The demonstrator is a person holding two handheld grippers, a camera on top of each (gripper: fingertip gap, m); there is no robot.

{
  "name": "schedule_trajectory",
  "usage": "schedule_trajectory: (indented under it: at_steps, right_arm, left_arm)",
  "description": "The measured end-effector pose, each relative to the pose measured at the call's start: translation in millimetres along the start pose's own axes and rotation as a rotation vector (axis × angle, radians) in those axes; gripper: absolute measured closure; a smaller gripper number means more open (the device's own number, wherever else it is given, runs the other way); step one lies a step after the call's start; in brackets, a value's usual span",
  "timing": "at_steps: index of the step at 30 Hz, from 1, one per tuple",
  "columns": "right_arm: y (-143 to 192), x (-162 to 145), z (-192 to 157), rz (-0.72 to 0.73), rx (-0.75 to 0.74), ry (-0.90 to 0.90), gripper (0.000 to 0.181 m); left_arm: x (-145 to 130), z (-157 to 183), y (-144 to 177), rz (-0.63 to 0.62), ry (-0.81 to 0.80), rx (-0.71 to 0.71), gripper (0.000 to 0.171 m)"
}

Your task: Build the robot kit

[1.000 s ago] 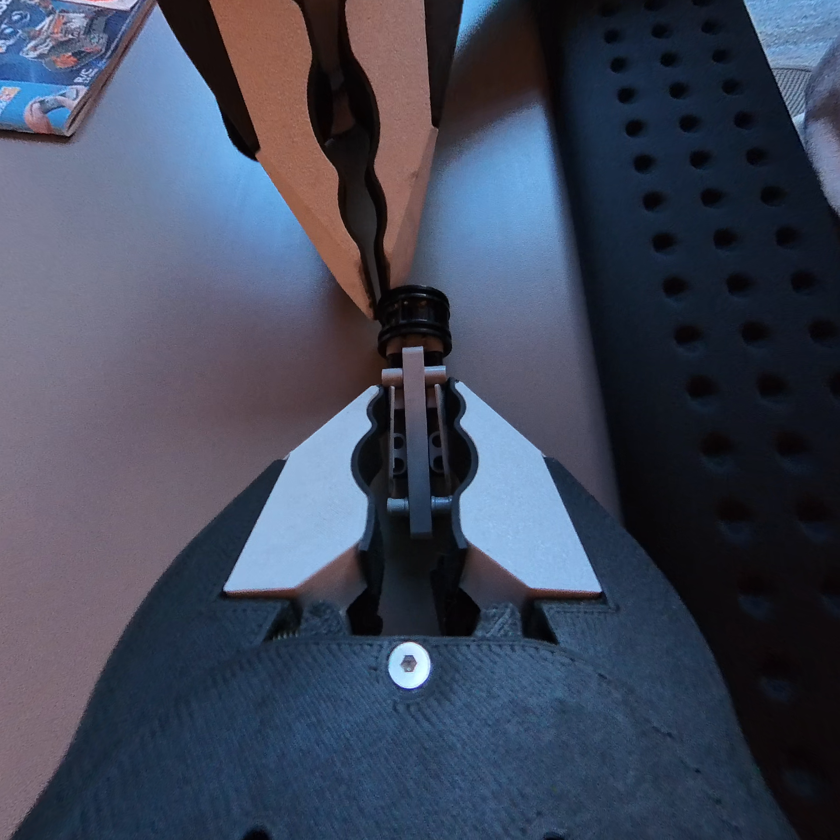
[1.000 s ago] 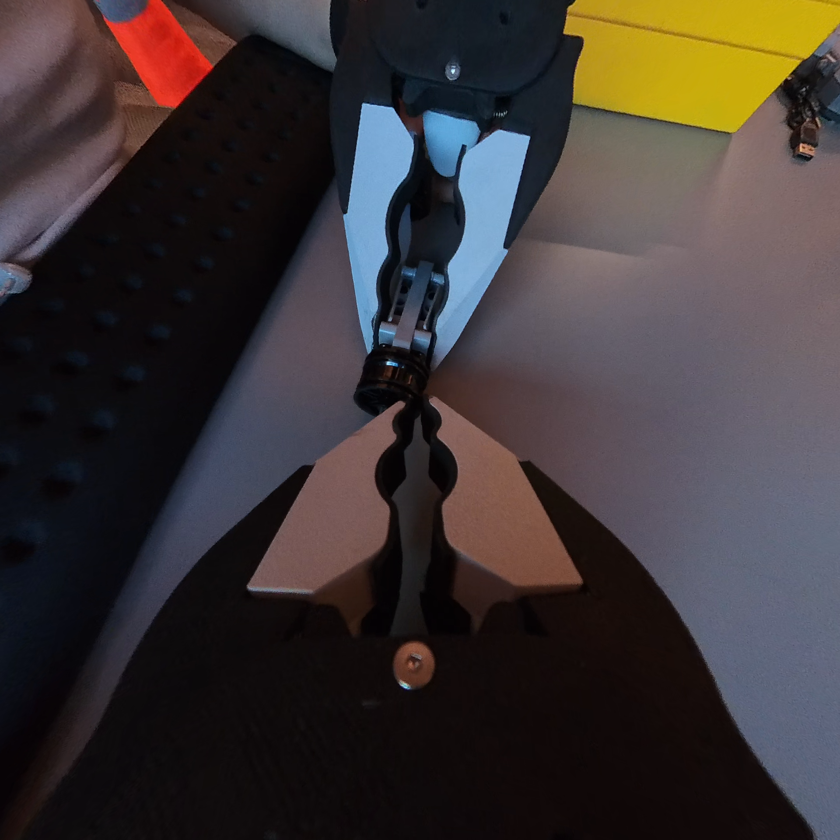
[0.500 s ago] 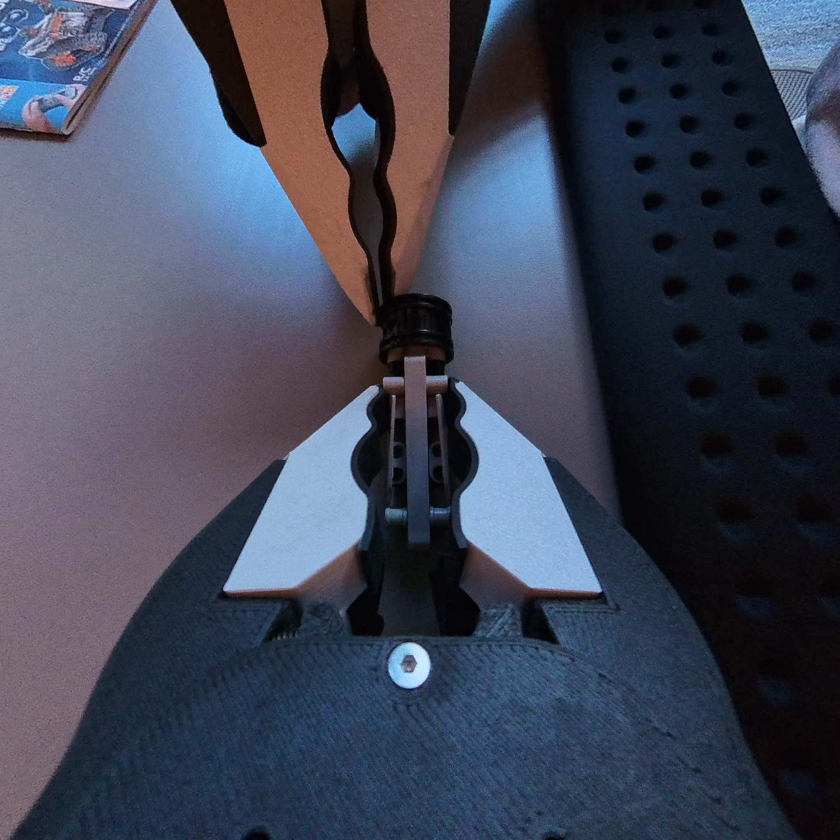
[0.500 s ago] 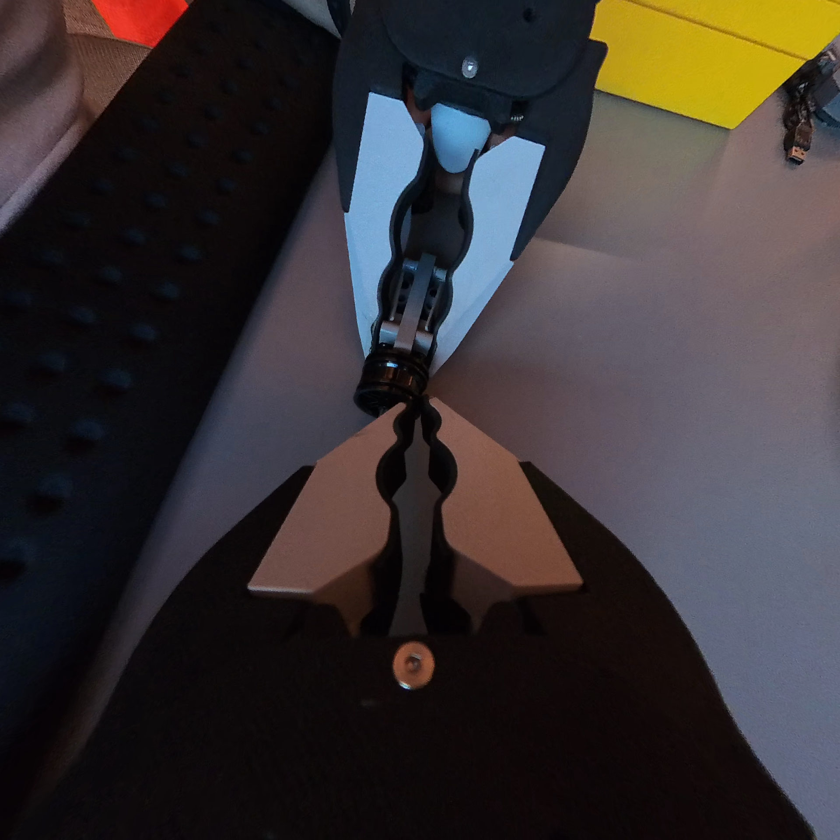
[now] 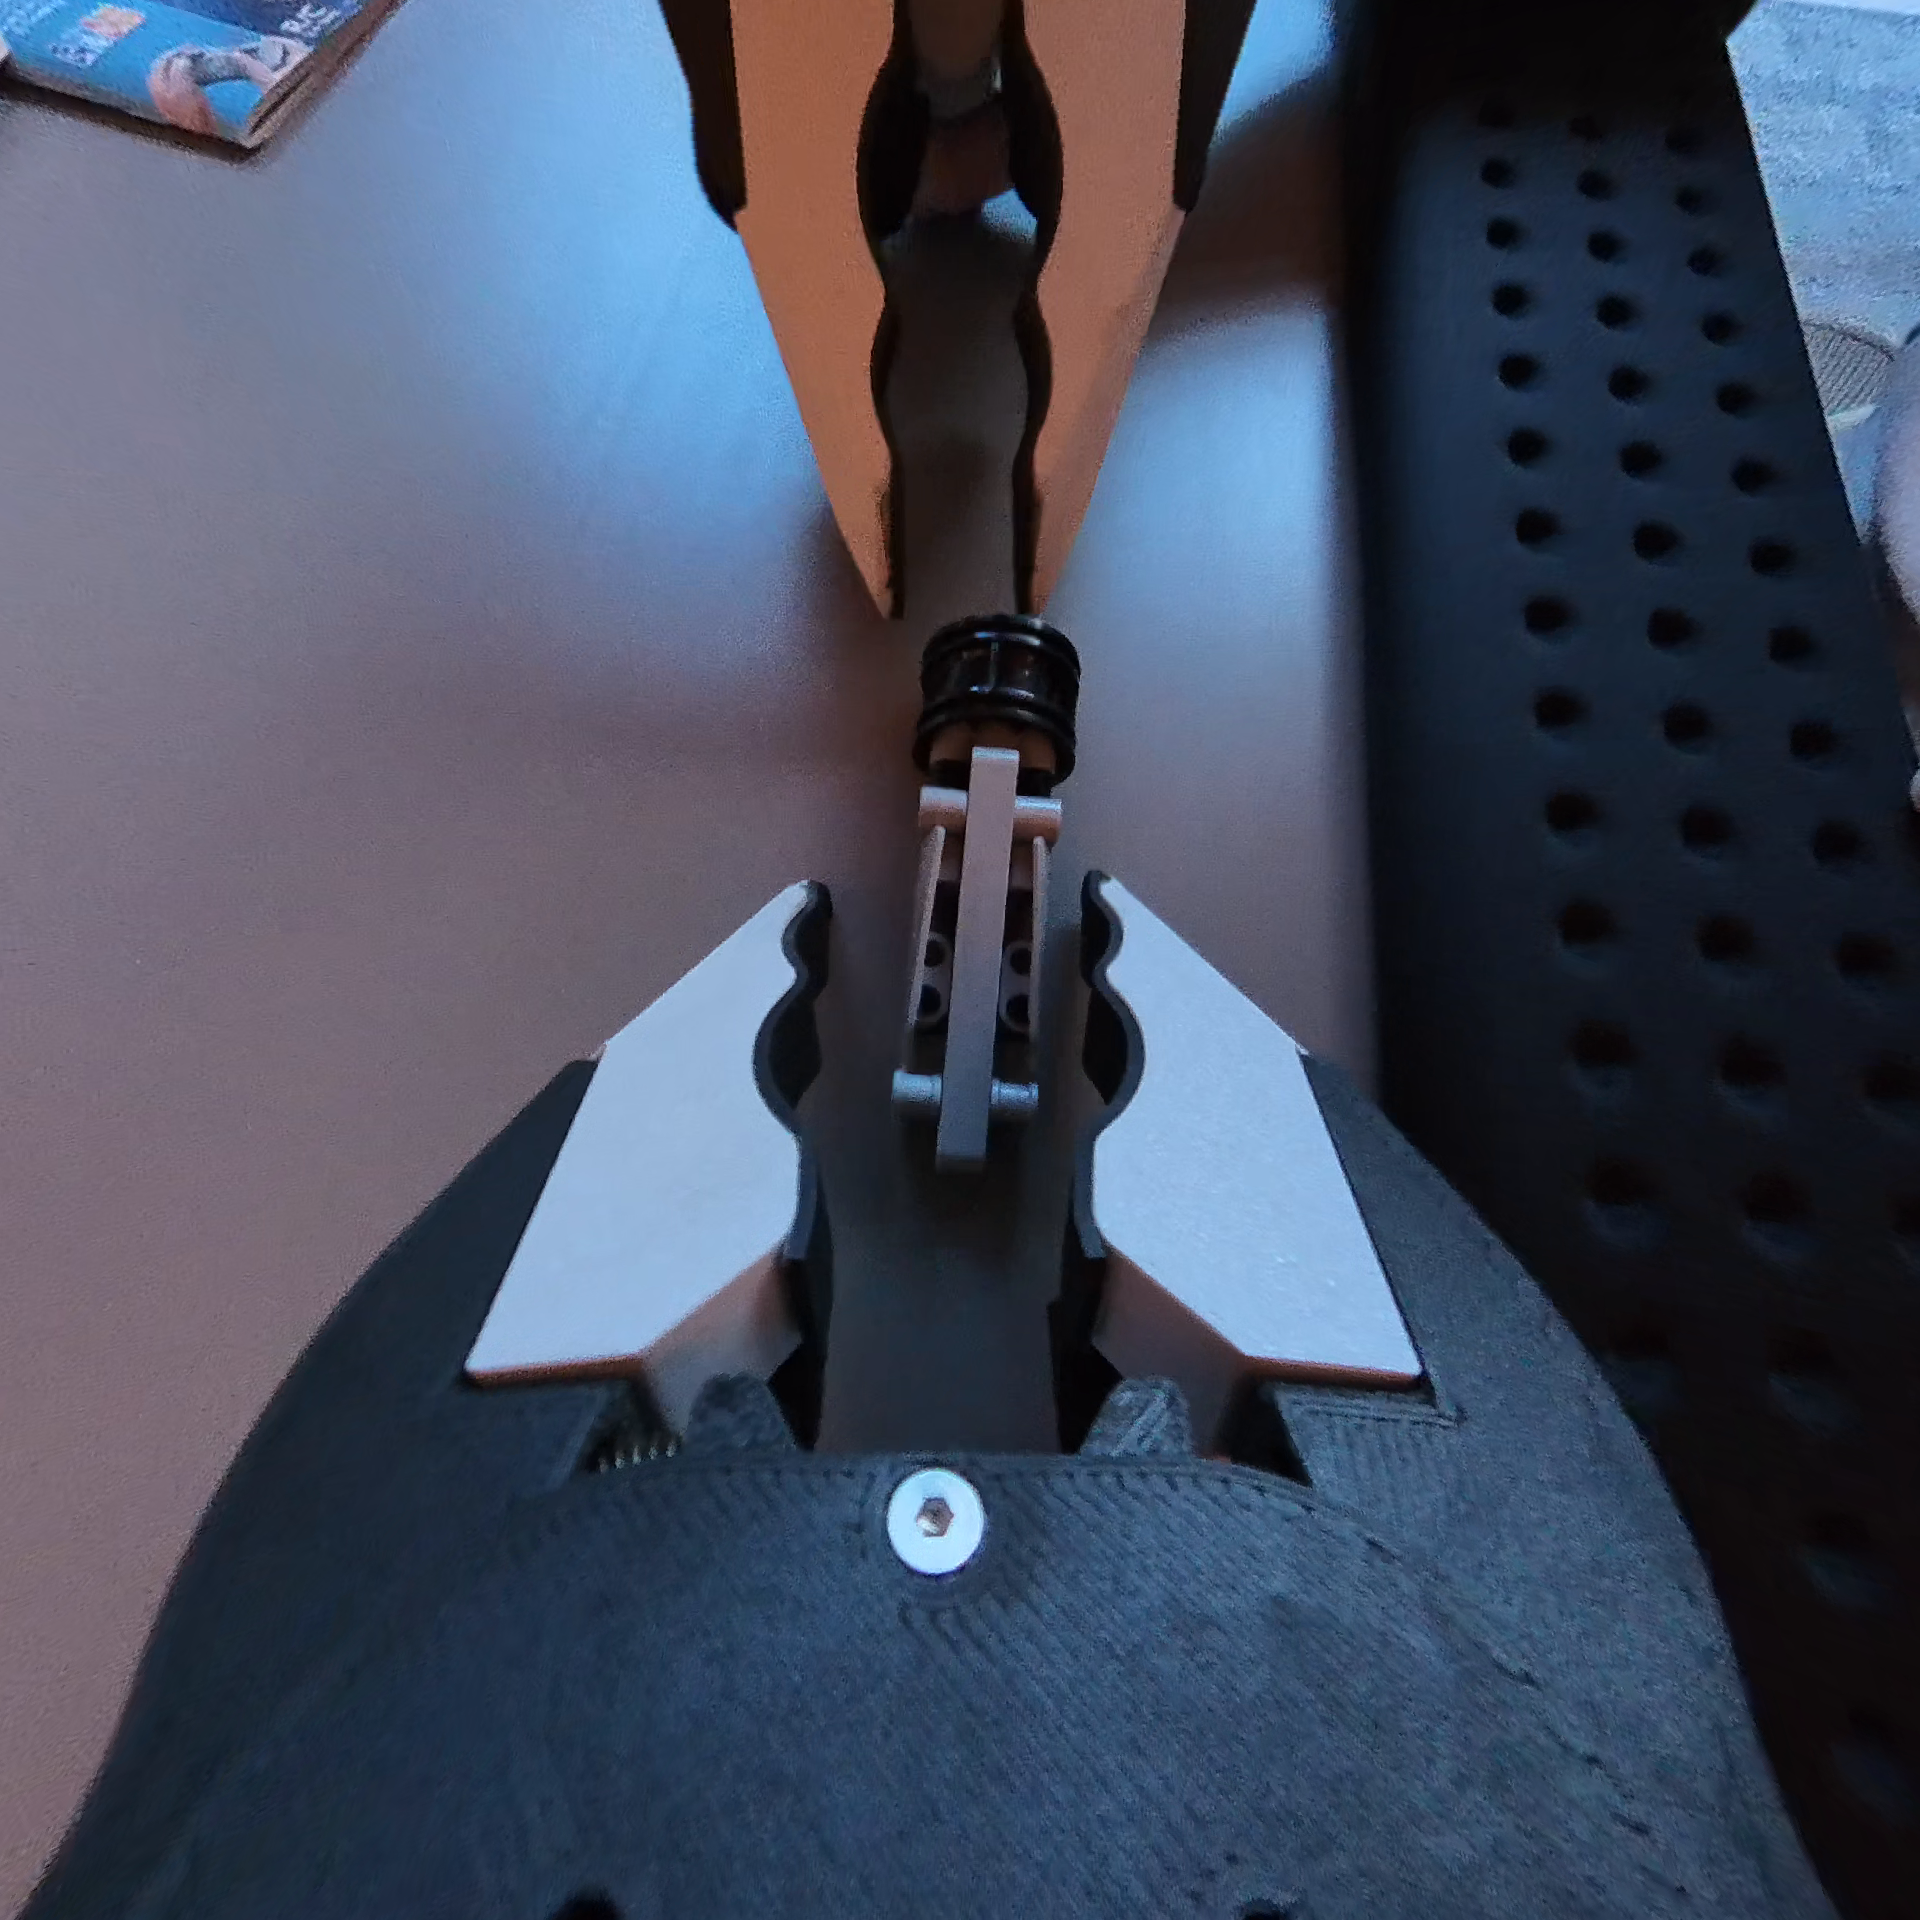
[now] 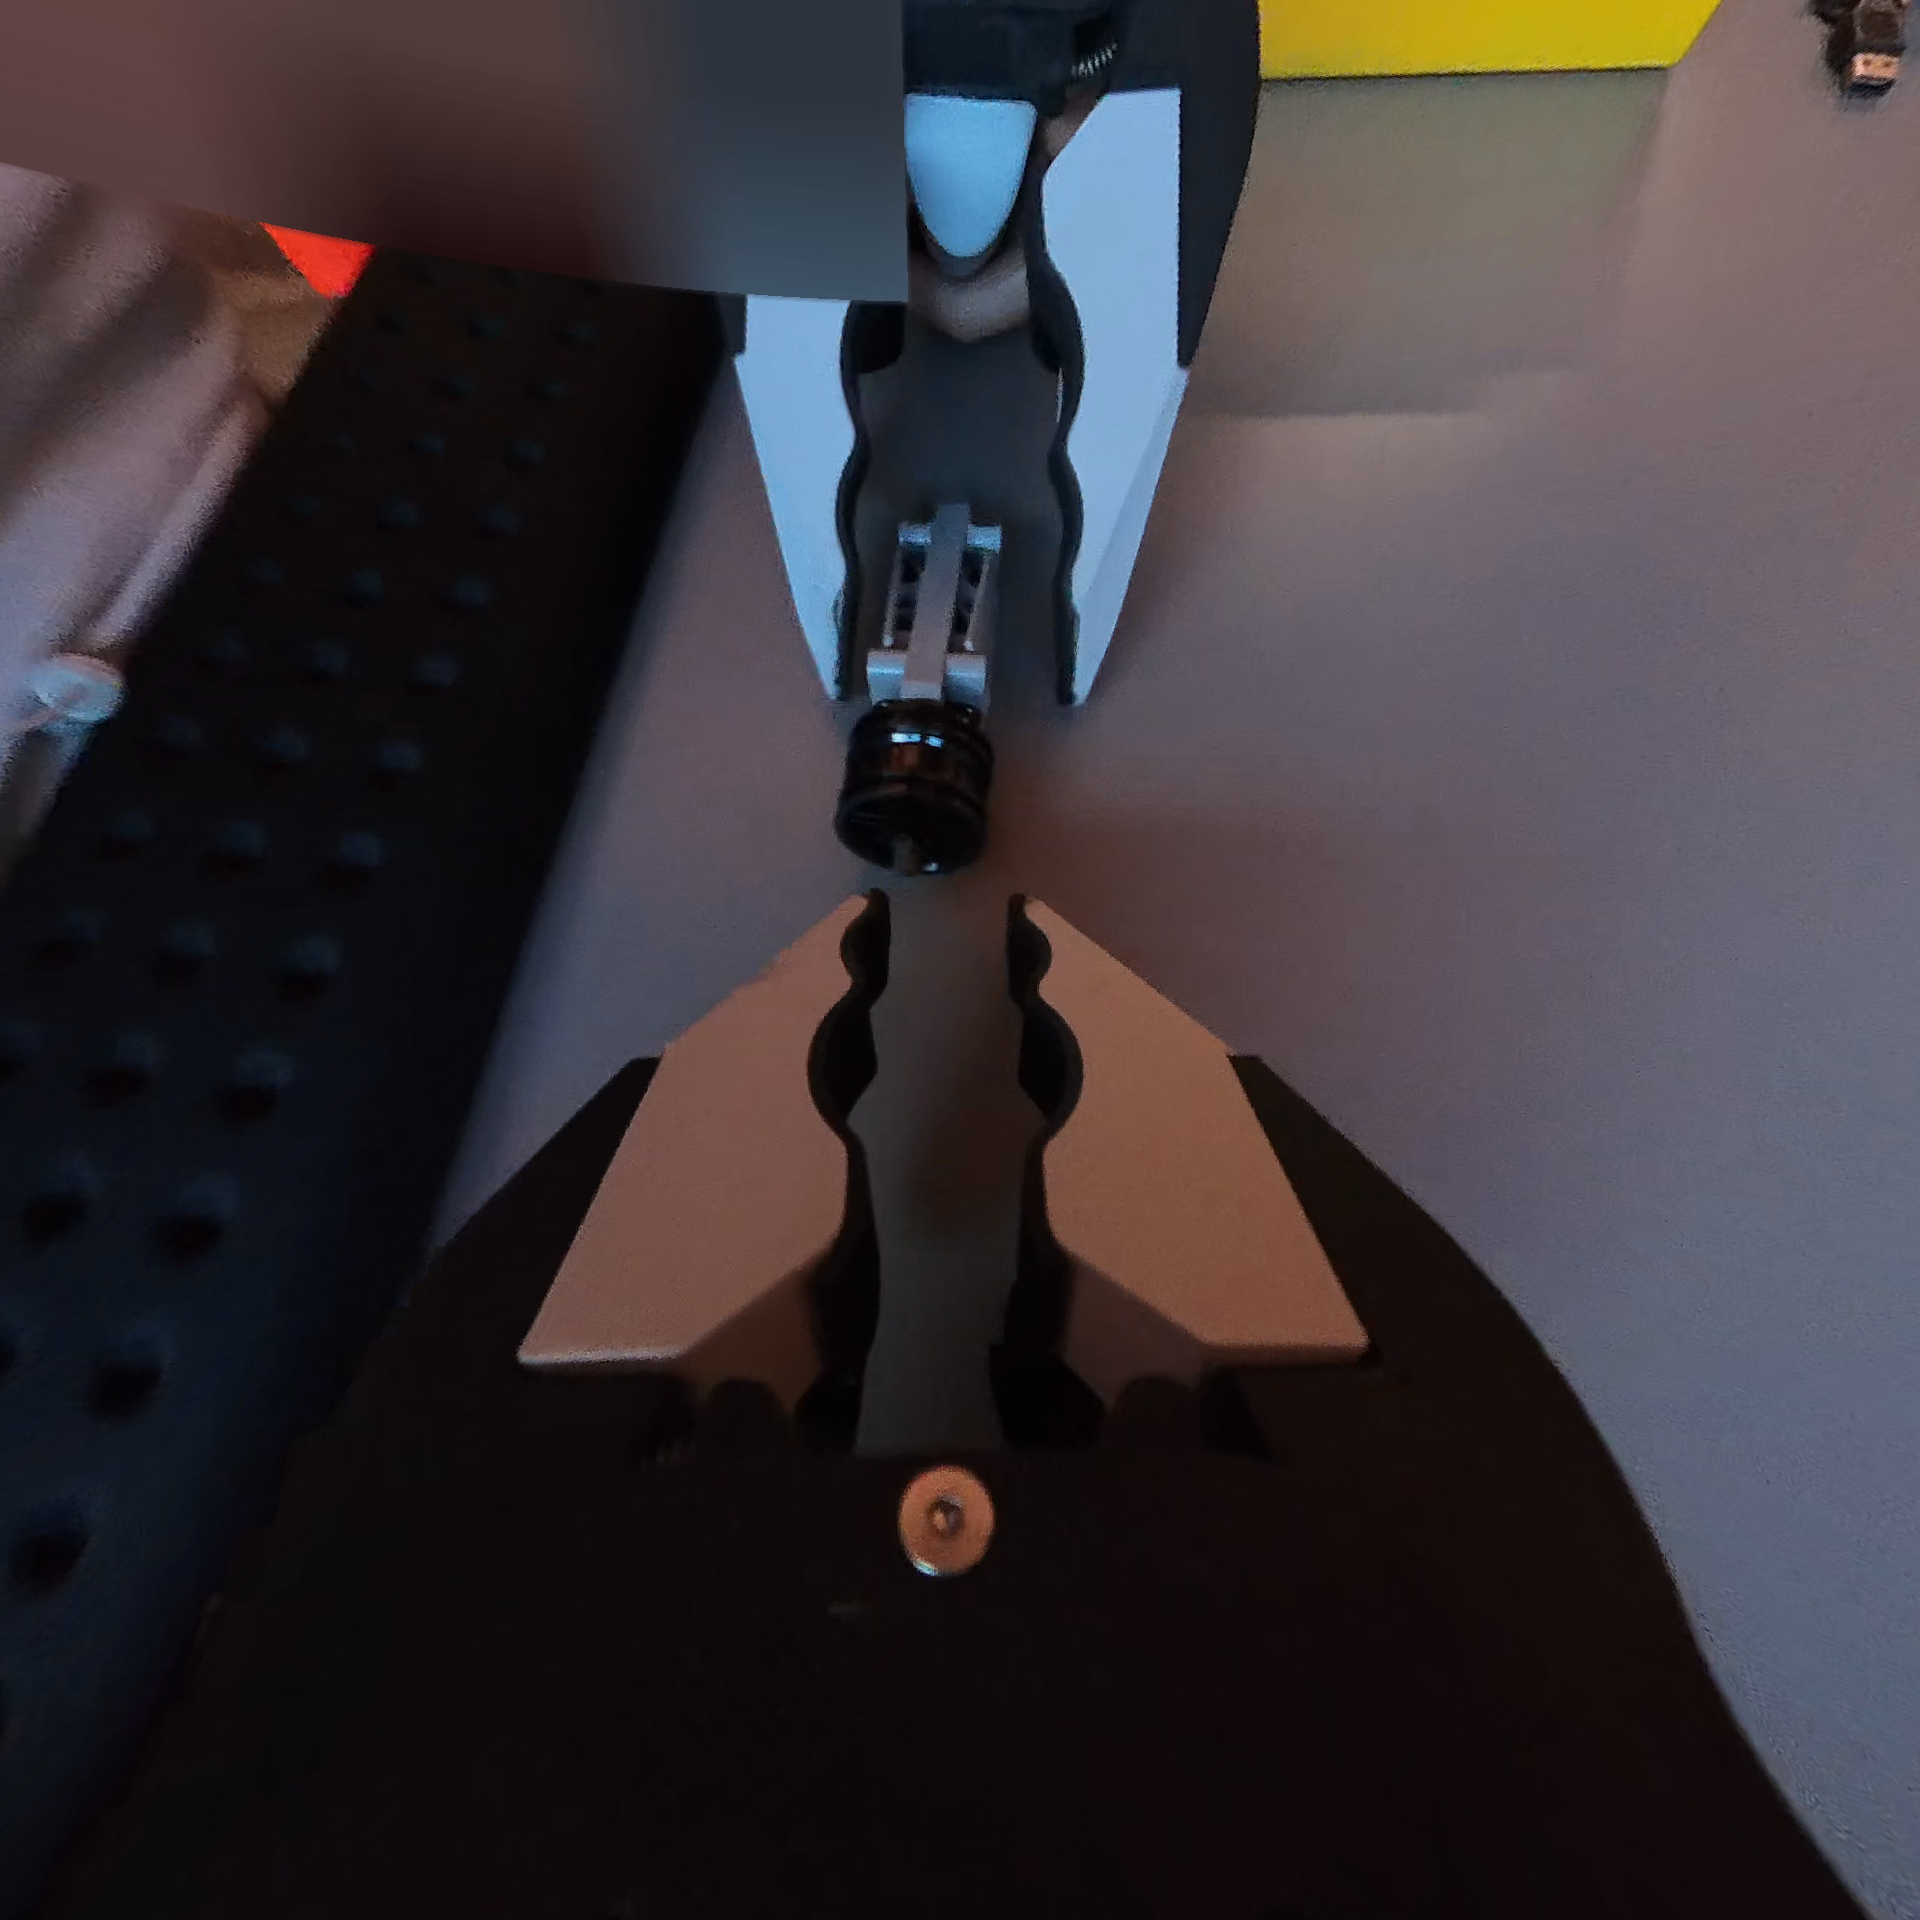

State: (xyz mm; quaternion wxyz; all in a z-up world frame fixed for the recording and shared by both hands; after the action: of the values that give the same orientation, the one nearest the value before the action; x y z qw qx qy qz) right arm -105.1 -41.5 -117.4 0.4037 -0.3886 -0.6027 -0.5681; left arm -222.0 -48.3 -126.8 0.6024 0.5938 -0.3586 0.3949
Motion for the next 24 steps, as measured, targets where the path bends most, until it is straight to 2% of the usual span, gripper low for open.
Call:
schedule_trajectory:
  at_steps: [5, 7, 13, 18, 24]
  right_arm:
    - [-5.0, 2.1, -4.9, 0.007, 0.026, -0.075, 0.163]
    - [-9.1, 3.5, -4.7, 0.026, 0.013, -0.087, 0.166]
    - [-10.7, 4.2, -4.2, 0.023, -0.020, -0.010, 0.179]
    - [-13.0, 5.0, -1.8, 0.031, -0.046, -0.046, 0.174]
    - [-14.2, 5.6, -2.2, 0.029, -0.051, -0.046, 0.175]
  left_arm:
    - [-2.4, -1.1, 2.7, -0.009, -0.026, 0.028, 0.135]
    - [-2.9, -2.6, 3.4, -0.010, -0.035, 0.037, 0.147]
    - [-3.1, 0.3, 2.8, -0.012, -0.064, 0.018, 0.147]
    - [-2.7, 1.4, 1.9, -0.011, -0.073, 0.022, 0.148]
    - [-2.9, 1.3, 1.8, -0.011, -0.073, 0.016, 0.148]
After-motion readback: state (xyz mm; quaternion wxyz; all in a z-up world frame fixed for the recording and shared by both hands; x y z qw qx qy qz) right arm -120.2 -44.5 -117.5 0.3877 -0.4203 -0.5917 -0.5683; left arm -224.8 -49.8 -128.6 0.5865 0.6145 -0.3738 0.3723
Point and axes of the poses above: each gripper's, where its closed fingertips meet, y back along the fingers, x out of its top, z = x × y across the jaws, the point moved 5 cm from there along y, back along the fingers, and after that the axes turned 14 degrees about z, right-handed, at the moved point
